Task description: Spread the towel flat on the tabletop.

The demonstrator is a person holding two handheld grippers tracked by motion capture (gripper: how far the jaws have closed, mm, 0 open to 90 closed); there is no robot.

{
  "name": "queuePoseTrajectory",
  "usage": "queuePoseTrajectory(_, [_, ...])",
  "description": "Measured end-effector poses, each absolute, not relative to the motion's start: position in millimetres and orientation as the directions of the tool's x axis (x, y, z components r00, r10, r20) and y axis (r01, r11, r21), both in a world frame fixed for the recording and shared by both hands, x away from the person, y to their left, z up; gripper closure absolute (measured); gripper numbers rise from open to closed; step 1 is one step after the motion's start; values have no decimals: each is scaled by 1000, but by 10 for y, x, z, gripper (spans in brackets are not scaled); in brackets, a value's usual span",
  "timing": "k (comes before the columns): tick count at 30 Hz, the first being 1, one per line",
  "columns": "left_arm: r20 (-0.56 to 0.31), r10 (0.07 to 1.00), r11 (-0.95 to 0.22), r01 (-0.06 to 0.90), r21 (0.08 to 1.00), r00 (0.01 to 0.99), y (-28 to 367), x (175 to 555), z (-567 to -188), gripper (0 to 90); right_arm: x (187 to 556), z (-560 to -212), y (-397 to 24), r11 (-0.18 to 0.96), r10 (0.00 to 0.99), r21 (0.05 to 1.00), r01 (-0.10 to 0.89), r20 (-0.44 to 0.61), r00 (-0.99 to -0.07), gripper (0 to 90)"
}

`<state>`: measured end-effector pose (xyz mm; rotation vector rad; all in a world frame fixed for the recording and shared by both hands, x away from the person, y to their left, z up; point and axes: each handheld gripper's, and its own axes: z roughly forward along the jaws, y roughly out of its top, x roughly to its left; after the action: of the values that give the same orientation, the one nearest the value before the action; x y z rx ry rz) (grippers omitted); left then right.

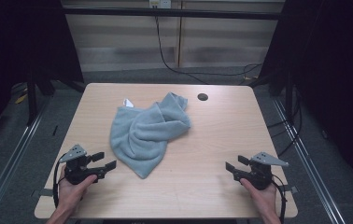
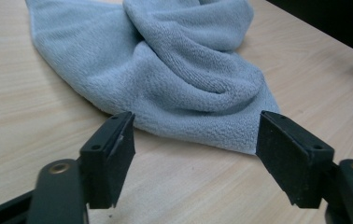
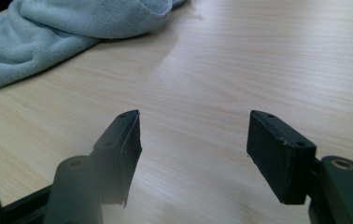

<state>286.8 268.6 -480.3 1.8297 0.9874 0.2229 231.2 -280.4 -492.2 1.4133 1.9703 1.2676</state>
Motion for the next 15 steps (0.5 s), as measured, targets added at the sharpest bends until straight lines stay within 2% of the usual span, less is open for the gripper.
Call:
queuePoseTrajectory(2, [-293,693,-162,538,827,659,2675,2882,-4815,332,2315,-4931,-2806,73,891,834,547,192,-412,348])
queuePoseTrajectory(6, [-258,689,-212,529,822,677,2616,2877,-4822,345,2330,-4951,-2806,77,880,814,576,216,-422,348])
queuePoseTrajectory(12, [-265,675,-218,529,820,689,2522,2886,-4814,350,2333,-4957,-2787,89,869,806,585,224,-441,342])
queuePoseTrajectory(15, [-257,672,-223,520,824,695,2425,2972,-4746,404,2333,-4958,-2772,96,862,804,587,227,-453,337])
